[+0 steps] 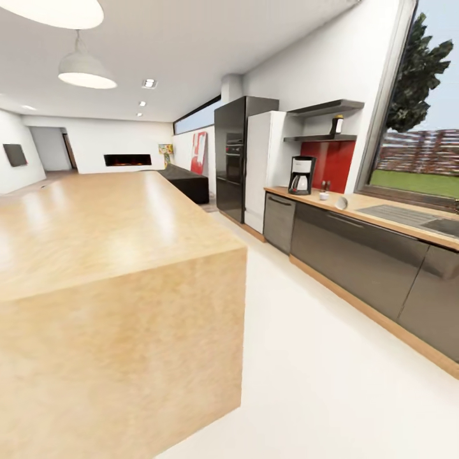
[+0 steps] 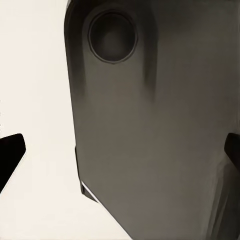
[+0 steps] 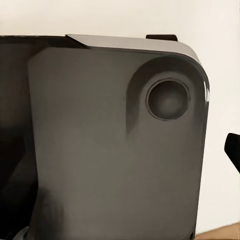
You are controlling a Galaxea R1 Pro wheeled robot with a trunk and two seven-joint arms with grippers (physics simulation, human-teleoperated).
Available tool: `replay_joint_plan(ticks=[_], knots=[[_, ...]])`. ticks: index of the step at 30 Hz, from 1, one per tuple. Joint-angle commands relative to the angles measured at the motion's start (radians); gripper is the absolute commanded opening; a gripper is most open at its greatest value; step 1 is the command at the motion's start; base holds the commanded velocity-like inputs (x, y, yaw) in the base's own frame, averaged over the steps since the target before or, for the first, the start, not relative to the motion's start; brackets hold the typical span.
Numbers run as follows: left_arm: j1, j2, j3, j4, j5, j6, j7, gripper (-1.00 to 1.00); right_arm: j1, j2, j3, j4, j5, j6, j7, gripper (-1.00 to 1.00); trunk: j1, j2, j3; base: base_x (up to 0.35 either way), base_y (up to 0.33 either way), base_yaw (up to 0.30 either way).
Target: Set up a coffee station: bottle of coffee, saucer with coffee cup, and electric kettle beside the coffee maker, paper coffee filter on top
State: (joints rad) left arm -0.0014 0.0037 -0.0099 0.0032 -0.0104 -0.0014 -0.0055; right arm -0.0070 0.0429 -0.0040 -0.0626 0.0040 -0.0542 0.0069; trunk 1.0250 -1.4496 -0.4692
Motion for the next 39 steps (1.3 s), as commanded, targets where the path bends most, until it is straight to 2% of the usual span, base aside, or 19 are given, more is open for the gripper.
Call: replay_joint_plan(ticks=[1, 11, 20, 25, 27, 28, 35, 39], knots=[[0.000, 0.001, -0.001, 0.000, -0.001, 0.000, -0.001, 1.00, -0.001, 0.000, -0.001, 0.001, 0.001, -0.004, 0.001, 1.00, 0.000, 0.000, -0.001, 0.000, 0.000, -0.266], [-0.003, 0.000, -0.001, 0.000, 0.000, -0.025, -0.001, 1.00, -0.001, 0.000, -0.001, 0.000, 0.001, -0.004, 0.001, 1.00, 0.000, 0.000, -0.001, 0.000, 0.000, -0.266], [-0.007, -0.003, -0.001, -0.056, 0.000, -0.025, -0.002, 1.00, -0.001, -0.012, -0.001, -0.029, 0.001, -0.003, -0.001, 1.00, 0.000, 0.000, -0.001, 0.000, 0.000, -0.266], [-0.012, -0.005, -0.002, -0.126, 0.000, -0.023, -0.009, 1.00, -0.001, -0.058, -0.002, -0.135, 0.001, -0.002, -0.002, 1.00, 0.000, 0.000, -0.001, 0.000, 0.000, -0.266], [-0.017, -0.005, -0.002, -0.157, -0.001, -0.023, -0.009, 1.00, -0.001, -0.066, -0.002, -0.173, 0.001, -0.002, -0.002, 1.00, 0.000, 0.000, -0.001, 0.000, 0.000, -0.266], [-0.023, -0.005, -0.002, -0.204, -0.002, -0.023, -0.010, 1.00, -0.001, -0.072, -0.002, -0.228, 0.001, -0.002, -0.002, 1.00, 0.000, 0.000, -0.001, 0.000, 0.000, -0.266], [-0.038, -0.012, -0.002, -0.343, -0.008, -0.023, -0.012, 1.00, -0.002, -0.075, -0.002, -0.377, -0.003, -0.003, 0.001, 1.00, 0.000, 0.000, -0.001, 0.000, 0.000, -0.266], [-0.090, -0.017, -0.002, -0.377, -0.039, -0.023, -0.013, 1.00, -0.002, -0.075, -0.002, -0.479, -0.004, -0.004, 0.002, 1.00, 0.000, 0.000, -0.001, 0.000, 0.000, -0.266]])
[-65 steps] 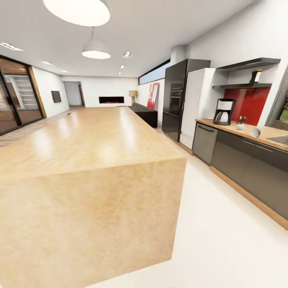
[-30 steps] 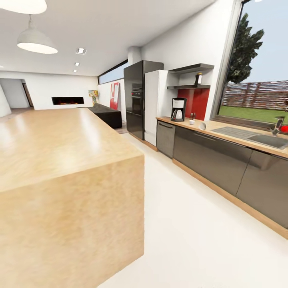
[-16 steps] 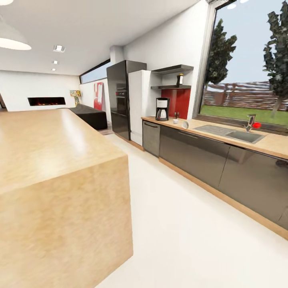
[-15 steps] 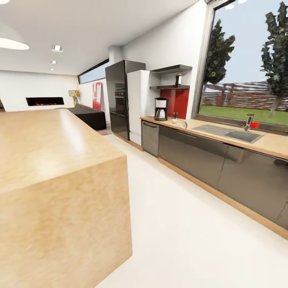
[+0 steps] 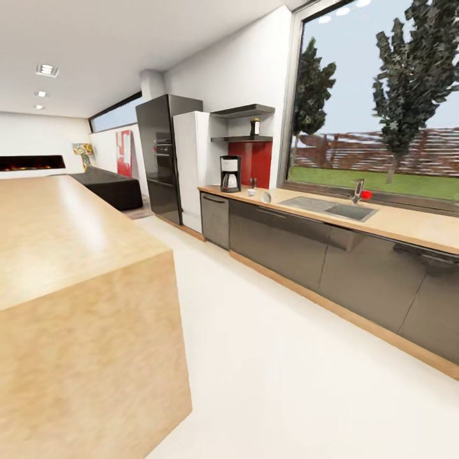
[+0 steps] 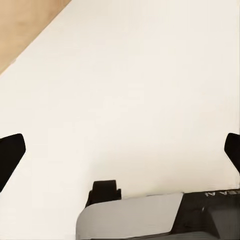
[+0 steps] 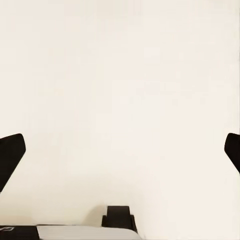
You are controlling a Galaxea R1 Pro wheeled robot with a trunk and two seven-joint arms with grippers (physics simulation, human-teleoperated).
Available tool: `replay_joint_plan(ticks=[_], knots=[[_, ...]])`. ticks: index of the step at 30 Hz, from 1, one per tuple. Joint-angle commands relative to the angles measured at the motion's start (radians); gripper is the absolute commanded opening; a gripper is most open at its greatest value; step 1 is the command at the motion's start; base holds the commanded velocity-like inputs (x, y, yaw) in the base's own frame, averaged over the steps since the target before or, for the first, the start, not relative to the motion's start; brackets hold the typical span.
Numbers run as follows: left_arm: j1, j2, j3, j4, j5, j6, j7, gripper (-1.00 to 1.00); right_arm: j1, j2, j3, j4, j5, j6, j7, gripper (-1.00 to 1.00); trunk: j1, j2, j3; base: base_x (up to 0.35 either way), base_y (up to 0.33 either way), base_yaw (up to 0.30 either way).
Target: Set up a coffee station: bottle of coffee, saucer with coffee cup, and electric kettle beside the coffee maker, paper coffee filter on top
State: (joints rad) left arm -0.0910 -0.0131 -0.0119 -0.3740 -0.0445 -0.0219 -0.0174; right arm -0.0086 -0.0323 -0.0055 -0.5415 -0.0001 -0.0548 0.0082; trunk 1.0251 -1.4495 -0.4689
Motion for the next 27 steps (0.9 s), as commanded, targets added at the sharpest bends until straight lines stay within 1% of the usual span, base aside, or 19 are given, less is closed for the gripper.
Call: replay_joint_plan(ticks=[1, 4, 6, 8, 10, 12, 18, 23, 27], knots=[[-0.010, 0.000, 0.000, -0.001, -0.011, -0.002, -0.001, 1.00, -0.001, 0.000, -0.001, -0.020, 0.000, -0.003, 0.001, 1.00, 0.000, -0.001, -0.001, 0.000, 0.000, -0.266], [-0.030, 0.001, -0.001, -0.002, -0.028, -0.004, -0.001, 1.00, -0.001, 0.000, -0.002, -0.058, 0.000, -0.002, 0.001, 1.00, 0.000, -0.001, -0.001, 0.000, 0.000, -0.266], [-0.034, 0.004, -0.003, 0.004, -0.034, -0.010, -0.001, 1.00, -0.002, 0.000, -0.002, -0.064, 0.000, -0.002, 0.001, 1.00, 0.000, -0.001, -0.001, 0.000, 0.000, -0.266], [-0.031, 0.009, -0.004, 0.009, -0.037, -0.055, 0.000, 1.00, -0.002, 0.000, -0.002, -0.063, 0.001, -0.002, 0.001, 1.00, 0.000, -0.001, -0.001, 0.000, 0.000, -0.266], [-0.024, 0.014, -0.001, 0.014, -0.037, -0.127, 0.000, 1.00, -0.002, 0.000, -0.002, -0.042, 0.002, -0.002, 0.000, 1.00, 0.000, -0.001, -0.001, 0.000, 0.000, -0.266], [-0.023, 0.015, -0.001, 0.015, -0.037, -0.152, 0.001, 1.00, -0.002, 0.000, -0.002, -0.022, 0.002, -0.007, 0.000, 1.00, 0.000, -0.001, -0.001, 0.000, 0.000, -0.266], [-0.023, 0.016, 0.003, 0.016, -0.035, -0.169, 0.004, 1.00, -0.002, 0.001, -0.001, 0.000, 0.002, -0.050, -0.001, 1.00, 0.000, -0.001, -0.001, 0.000, 0.000, -0.266], [-0.022, 0.016, 0.007, 0.017, -0.031, -0.172, 0.005, 1.00, -0.002, 0.001, -0.001, 0.003, 0.002, -0.061, -0.001, 1.00, 0.000, -0.001, -0.001, 0.000, 0.000, -0.266], [-0.022, 0.015, 0.006, 0.021, -0.035, -0.173, 0.005, 1.00, -0.002, 0.002, -0.002, 0.003, 0.002, -0.063, -0.001, 1.00, 0.000, -0.001, -0.001, 0.000, 0.000, -0.266]])
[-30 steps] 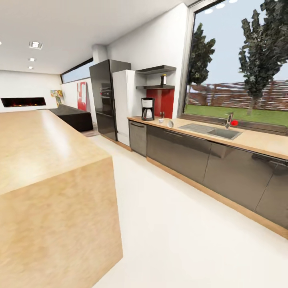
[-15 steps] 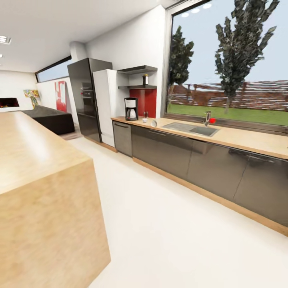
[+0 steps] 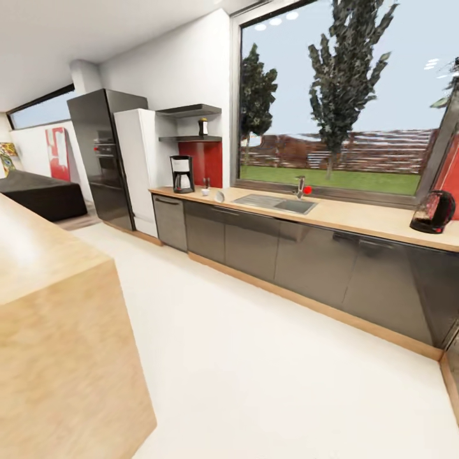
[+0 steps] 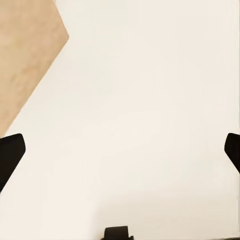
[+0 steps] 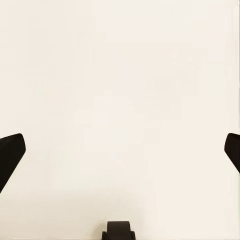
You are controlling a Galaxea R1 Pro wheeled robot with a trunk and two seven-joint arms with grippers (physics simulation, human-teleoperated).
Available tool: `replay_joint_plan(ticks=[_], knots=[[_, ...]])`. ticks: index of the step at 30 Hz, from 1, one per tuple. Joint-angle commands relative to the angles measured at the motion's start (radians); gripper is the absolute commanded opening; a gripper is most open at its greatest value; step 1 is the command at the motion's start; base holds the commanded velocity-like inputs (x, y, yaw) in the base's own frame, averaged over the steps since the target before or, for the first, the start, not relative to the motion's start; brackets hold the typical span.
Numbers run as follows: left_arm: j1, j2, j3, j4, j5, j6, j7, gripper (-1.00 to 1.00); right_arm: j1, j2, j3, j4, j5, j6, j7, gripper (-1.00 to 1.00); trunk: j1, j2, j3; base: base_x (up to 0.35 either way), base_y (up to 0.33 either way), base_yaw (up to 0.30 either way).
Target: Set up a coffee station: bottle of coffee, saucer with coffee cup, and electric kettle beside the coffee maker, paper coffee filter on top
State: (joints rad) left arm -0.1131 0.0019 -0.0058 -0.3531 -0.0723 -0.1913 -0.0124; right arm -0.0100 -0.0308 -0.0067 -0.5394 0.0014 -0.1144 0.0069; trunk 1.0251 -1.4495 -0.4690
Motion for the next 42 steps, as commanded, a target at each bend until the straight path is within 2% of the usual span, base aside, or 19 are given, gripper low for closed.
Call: replay_joint_plan(ticks=[1, 10, 23, 42], knots=[[0.000, 0.000, -0.001, 0.001, -0.009, -0.003, 0.000, 1.00, -0.001, 0.000, -0.001, 0.001, 0.000, -0.003, 0.001, 1.00, 0.000, -0.001, -0.001, 0.000, 0.000, -0.266], [0.000, -0.003, -0.005, 0.003, -0.011, -0.002, -0.003, 1.00, -0.001, 0.000, -0.001, 0.001, 0.000, -0.004, 0.001, 1.00, 0.000, -0.001, -0.001, 0.146, -0.082, -0.266], [-0.001, -0.001, -0.005, 0.003, -0.010, -0.003, -0.004, 1.00, -0.001, 0.001, 0.001, 0.001, 0.000, -0.004, 0.000, 1.00, 0.000, -0.001, -0.001, 0.301, -0.071, -0.253], [-0.001, 0.002, 0.000, 0.003, -0.007, -0.003, -0.004, 1.00, -0.001, -0.003, 0.010, 0.001, 0.009, -0.004, 0.005, 1.00, 0.000, -0.001, -0.001, 0.333, 0.060, -0.022]])
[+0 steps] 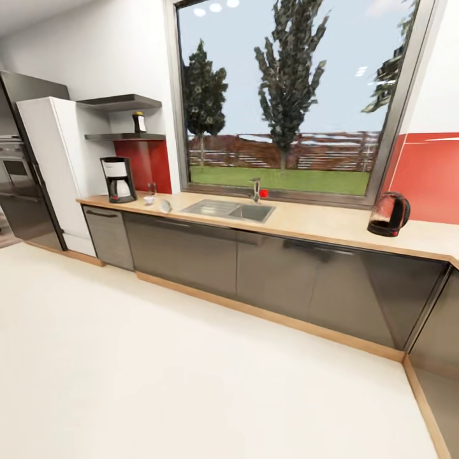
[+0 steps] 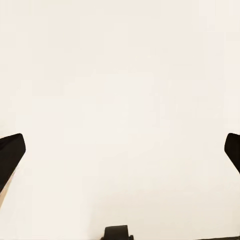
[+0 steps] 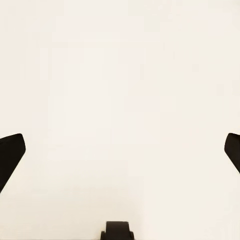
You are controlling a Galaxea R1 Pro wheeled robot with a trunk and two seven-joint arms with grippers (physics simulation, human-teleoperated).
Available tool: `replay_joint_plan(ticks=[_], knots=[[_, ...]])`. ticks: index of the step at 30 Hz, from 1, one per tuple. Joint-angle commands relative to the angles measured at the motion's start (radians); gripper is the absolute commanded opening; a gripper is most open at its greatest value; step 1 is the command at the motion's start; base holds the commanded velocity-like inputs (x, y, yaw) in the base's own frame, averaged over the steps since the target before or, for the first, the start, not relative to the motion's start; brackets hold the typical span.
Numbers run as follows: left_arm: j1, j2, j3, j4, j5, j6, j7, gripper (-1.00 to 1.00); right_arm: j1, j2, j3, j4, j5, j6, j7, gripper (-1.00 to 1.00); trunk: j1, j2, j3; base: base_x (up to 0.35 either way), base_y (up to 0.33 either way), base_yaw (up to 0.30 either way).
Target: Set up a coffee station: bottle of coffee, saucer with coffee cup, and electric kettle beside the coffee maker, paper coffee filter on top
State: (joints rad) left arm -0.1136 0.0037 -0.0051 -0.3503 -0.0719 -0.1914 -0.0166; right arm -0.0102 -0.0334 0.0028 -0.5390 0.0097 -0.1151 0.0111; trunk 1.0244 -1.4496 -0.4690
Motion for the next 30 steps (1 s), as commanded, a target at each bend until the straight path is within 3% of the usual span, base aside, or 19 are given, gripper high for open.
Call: replay_joint_plan(ticks=[1, 20, 30], knots=[[-0.001, 0.001, 0.000, 0.001, -0.007, -0.003, 0.000, 1.00, -0.001, 0.000, 0.000, 0.001, 0.001, -0.004, 0.000, 1.00, 0.001, 0.000, -0.001, 0.333, 0.005, 0.000], [-0.001, 0.004, 0.002, 0.001, -0.004, -0.003, 0.000, 1.00, -0.001, 0.004, 0.000, 0.002, 0.001, -0.005, -0.005, 1.00, 0.001, 0.000, -0.001, 0.333, 0.009, 0.004], [-0.001, 0.004, 0.002, 0.001, -0.002, -0.003, 0.000, 1.00, -0.001, 0.006, 0.000, 0.002, 0.001, -0.005, -0.005, 1.00, 0.001, 0.000, -0.001, 0.333, 0.098, 0.210]])
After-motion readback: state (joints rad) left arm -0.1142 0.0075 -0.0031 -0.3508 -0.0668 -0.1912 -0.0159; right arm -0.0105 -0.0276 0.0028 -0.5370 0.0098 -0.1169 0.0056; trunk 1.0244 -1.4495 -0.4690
